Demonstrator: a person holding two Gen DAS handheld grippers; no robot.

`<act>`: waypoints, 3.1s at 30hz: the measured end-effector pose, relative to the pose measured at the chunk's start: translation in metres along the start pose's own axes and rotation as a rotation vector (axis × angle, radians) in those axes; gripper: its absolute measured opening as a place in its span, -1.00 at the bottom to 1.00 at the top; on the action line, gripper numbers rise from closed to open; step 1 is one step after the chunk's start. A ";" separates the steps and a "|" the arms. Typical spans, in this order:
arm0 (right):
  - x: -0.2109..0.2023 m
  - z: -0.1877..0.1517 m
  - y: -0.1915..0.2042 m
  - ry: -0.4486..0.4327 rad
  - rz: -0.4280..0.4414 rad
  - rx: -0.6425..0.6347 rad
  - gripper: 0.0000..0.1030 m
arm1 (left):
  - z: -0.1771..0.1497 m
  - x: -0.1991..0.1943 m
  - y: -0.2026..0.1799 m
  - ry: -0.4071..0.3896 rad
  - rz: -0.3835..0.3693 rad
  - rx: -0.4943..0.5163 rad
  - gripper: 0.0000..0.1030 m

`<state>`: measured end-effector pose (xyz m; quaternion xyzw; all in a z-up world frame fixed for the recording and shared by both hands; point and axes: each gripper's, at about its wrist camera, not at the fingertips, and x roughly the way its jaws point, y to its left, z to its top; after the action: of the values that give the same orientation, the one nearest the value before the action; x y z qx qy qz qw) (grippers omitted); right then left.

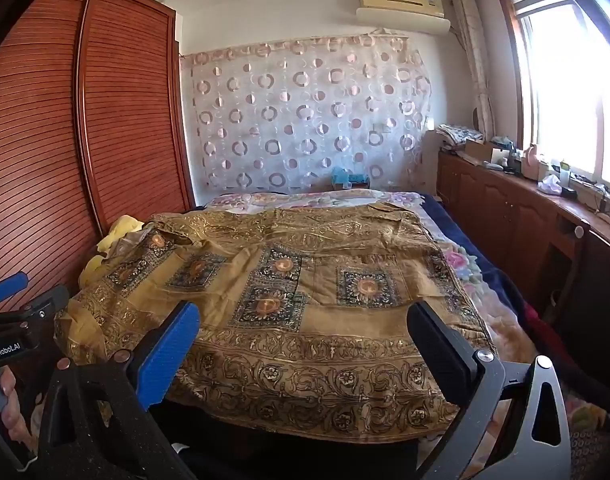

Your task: Fold small clothes

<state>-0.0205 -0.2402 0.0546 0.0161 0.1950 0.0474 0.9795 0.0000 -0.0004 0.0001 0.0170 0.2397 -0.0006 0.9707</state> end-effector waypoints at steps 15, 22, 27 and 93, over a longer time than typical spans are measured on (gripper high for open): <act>0.001 0.000 0.001 0.001 -0.015 0.008 1.00 | 0.000 -0.001 0.000 -0.001 0.000 -0.002 1.00; 0.001 0.000 0.000 0.002 -0.014 0.014 1.00 | -0.001 0.001 -0.001 -0.012 -0.003 -0.009 1.00; 0.000 0.000 -0.002 -0.002 -0.012 0.014 1.00 | 0.000 -0.003 0.002 -0.026 -0.003 -0.009 1.00; 0.007 -0.004 0.005 0.002 0.043 -0.006 1.00 | -0.002 0.000 0.008 0.001 -0.026 -0.013 1.00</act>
<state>-0.0160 -0.2347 0.0487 0.0172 0.1953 0.0691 0.9782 -0.0010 0.0077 -0.0007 0.0077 0.2405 -0.0115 0.9705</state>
